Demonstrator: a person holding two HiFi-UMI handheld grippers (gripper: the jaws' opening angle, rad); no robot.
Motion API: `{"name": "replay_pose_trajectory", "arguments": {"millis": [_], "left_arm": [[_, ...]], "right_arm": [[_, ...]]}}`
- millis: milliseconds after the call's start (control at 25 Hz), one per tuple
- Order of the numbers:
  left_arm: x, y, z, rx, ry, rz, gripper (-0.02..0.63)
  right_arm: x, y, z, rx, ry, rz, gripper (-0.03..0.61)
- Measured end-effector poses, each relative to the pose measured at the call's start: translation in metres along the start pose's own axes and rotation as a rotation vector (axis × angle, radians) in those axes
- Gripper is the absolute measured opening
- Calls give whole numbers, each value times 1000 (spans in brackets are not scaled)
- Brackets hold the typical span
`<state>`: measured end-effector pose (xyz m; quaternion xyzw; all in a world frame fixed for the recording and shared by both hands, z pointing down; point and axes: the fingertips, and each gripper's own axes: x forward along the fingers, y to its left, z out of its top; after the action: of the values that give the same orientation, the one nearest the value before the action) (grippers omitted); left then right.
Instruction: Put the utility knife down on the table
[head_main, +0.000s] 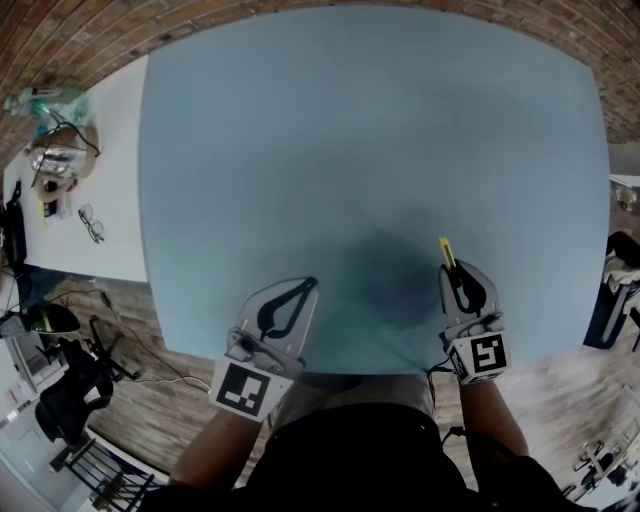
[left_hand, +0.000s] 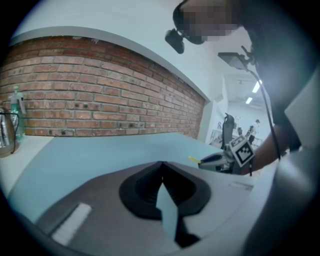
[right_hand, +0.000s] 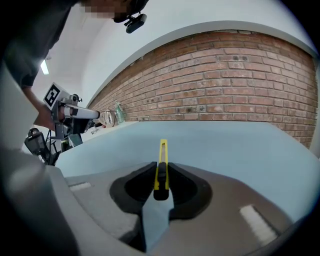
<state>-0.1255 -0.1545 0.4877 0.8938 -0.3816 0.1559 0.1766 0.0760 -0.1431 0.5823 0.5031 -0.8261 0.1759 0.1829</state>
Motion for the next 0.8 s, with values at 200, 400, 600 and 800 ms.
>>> {"name": "replay_pose_trajectory", "arguments": {"millis": [200,400,600,800], "left_arm": [[2,3,-1,0,7,2,3],[2,5,-1,-5,11,7,2],[5,5,-2,1,16,14,3],[4,6,-5,-10,24,22,3]], "right_arm": [[4,-2,-3,-6,16,5,74],[11,-2,-5,-12,30,12,74],[12,-2,-11,-10,49,25,74],[16,-3,-13,7,54,20,74]]}}
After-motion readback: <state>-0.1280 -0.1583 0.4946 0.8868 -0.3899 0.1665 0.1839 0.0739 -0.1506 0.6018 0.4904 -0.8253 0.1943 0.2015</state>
